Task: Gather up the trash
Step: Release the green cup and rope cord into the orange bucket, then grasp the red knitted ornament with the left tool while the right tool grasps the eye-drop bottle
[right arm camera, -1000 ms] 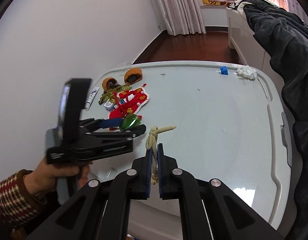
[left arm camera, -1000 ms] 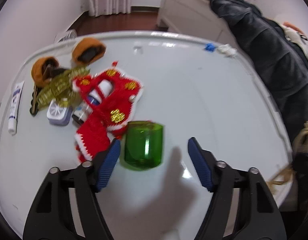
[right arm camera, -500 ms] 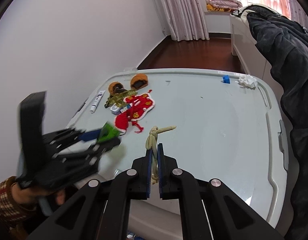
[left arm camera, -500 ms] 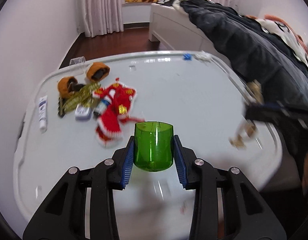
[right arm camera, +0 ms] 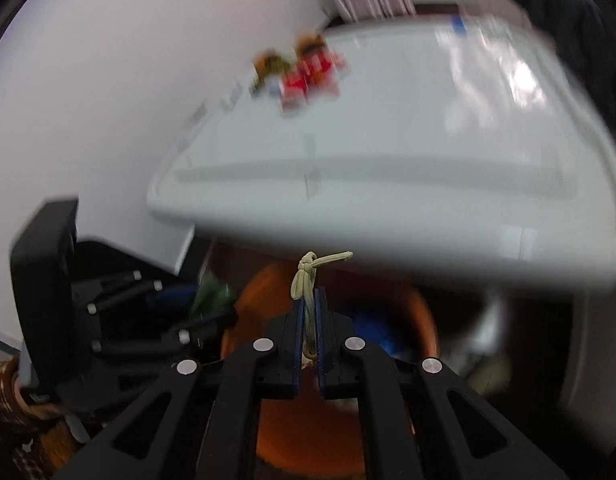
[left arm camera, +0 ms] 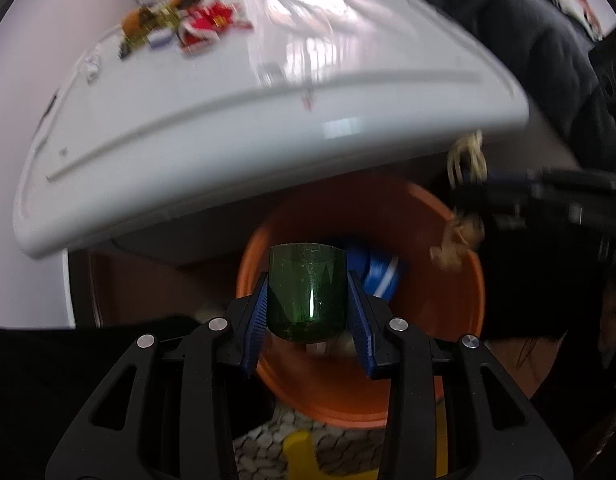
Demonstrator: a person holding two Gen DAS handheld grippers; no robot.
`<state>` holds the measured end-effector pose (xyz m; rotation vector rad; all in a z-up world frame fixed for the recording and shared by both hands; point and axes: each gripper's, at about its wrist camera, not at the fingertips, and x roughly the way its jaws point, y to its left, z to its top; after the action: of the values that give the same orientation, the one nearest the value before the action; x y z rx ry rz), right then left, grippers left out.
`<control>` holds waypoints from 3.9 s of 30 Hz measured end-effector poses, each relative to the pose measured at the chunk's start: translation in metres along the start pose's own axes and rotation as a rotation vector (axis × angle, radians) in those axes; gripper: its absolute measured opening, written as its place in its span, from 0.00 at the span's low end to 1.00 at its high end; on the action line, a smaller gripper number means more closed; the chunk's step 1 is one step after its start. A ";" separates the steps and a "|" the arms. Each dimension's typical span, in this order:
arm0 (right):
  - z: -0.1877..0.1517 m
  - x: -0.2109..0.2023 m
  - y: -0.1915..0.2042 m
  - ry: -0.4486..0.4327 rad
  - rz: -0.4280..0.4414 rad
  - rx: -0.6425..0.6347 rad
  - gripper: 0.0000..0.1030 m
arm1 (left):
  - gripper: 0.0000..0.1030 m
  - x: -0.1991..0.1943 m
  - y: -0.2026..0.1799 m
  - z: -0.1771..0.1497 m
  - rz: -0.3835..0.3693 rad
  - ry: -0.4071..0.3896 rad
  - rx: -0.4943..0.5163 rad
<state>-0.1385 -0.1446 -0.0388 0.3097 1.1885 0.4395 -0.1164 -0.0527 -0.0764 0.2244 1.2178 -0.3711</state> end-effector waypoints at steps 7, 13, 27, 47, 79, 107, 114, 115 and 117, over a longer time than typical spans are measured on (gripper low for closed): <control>-0.021 0.022 -0.009 0.082 -0.046 0.043 0.12 | 0.35 0.007 -0.011 -0.014 0.039 0.026 0.024; -0.024 0.026 0.000 0.086 -0.103 -0.022 0.49 | 0.38 0.005 -0.009 -0.013 0.077 0.034 0.008; -0.014 0.024 -0.012 0.071 -0.099 0.032 0.64 | 0.54 -0.012 0.000 0.001 0.135 -0.019 -0.037; 0.019 -0.005 -0.001 -0.021 -0.034 0.031 0.68 | 0.55 -0.042 0.039 0.033 0.131 -0.143 -0.130; 0.166 -0.059 -0.017 -0.287 -0.051 -0.072 0.82 | 0.07 0.004 0.118 0.200 0.154 -0.271 -0.210; 0.282 0.171 0.078 -0.041 -0.134 -0.427 0.72 | 0.07 -0.084 0.191 0.120 0.098 -0.392 -0.326; 0.303 0.170 0.064 -0.014 -0.096 -0.342 0.49 | 0.07 -0.087 0.193 0.118 0.079 -0.397 -0.339; 0.304 0.171 0.064 -0.011 -0.096 -0.342 0.49 | 0.07 -0.089 0.192 0.118 0.080 -0.398 -0.336; 0.306 0.171 0.065 -0.008 -0.098 -0.351 0.65 | 0.07 -0.093 0.192 0.117 0.078 -0.403 -0.338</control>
<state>0.1895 -0.0059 -0.0431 -0.0496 1.0902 0.5499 0.0338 0.0957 0.0447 -0.0933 0.8536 -0.1284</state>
